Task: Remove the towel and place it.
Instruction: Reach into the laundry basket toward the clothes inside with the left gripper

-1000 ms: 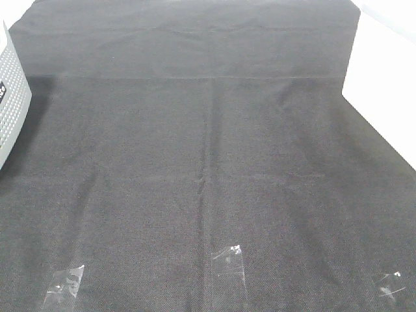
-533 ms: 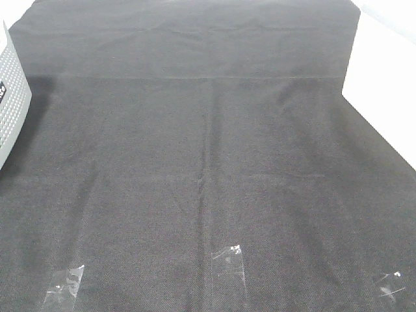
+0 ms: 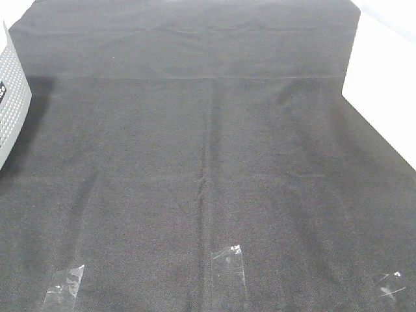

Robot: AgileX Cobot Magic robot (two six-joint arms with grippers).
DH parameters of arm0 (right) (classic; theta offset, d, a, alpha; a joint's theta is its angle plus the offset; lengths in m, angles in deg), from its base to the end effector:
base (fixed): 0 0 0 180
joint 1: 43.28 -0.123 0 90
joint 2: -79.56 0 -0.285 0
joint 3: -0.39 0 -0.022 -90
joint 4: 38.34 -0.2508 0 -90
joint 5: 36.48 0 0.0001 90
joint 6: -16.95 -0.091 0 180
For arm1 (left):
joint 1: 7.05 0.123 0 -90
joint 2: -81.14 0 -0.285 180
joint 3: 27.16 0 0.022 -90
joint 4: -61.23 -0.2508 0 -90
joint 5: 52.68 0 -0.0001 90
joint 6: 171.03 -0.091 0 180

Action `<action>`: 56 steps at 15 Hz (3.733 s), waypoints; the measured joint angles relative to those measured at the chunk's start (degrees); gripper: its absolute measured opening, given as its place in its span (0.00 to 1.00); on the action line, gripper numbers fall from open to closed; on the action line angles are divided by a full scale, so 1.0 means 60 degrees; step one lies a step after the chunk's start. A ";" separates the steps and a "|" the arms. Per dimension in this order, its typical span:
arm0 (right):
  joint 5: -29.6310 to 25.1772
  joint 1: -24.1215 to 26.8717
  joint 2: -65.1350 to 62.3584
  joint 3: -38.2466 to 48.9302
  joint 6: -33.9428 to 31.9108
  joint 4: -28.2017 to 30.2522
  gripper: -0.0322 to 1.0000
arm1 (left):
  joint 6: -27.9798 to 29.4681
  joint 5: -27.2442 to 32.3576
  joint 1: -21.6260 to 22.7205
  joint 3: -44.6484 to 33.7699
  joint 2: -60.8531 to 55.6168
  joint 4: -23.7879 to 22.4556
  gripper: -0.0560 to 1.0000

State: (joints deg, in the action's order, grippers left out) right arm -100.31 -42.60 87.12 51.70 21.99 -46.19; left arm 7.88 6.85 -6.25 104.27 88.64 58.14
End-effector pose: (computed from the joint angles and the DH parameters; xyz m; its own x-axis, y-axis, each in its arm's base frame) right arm -0.0030 0.0112 0.2604 -0.5344 -0.0207 -0.8450 -0.1062 0.9934 0.0428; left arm -0.0048 0.0042 0.2791 -0.4336 0.0403 -0.9002 -0.0358 0.9974 0.0619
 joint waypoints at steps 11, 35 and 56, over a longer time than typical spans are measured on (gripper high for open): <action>0.0000 0.0000 0.0000 0.0000 0.0000 0.0000 0.96 | 0.0000 0.0000 0.0000 0.0000 0.0000 0.0000 0.99; 0.0000 0.0000 0.0000 0.0000 0.0000 0.0000 0.96 | -0.1967 0.0430 0.0000 0.1318 0.1375 0.0220 0.99; 0.0000 0.0000 0.0000 0.0000 0.0000 0.0000 0.96 | -0.9368 0.0353 0.1232 0.9664 1.3741 -0.4087 0.99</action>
State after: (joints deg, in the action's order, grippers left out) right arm -100.31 -42.60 87.12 51.70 21.99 -46.19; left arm -48.32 8.97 1.14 162.25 171.08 33.62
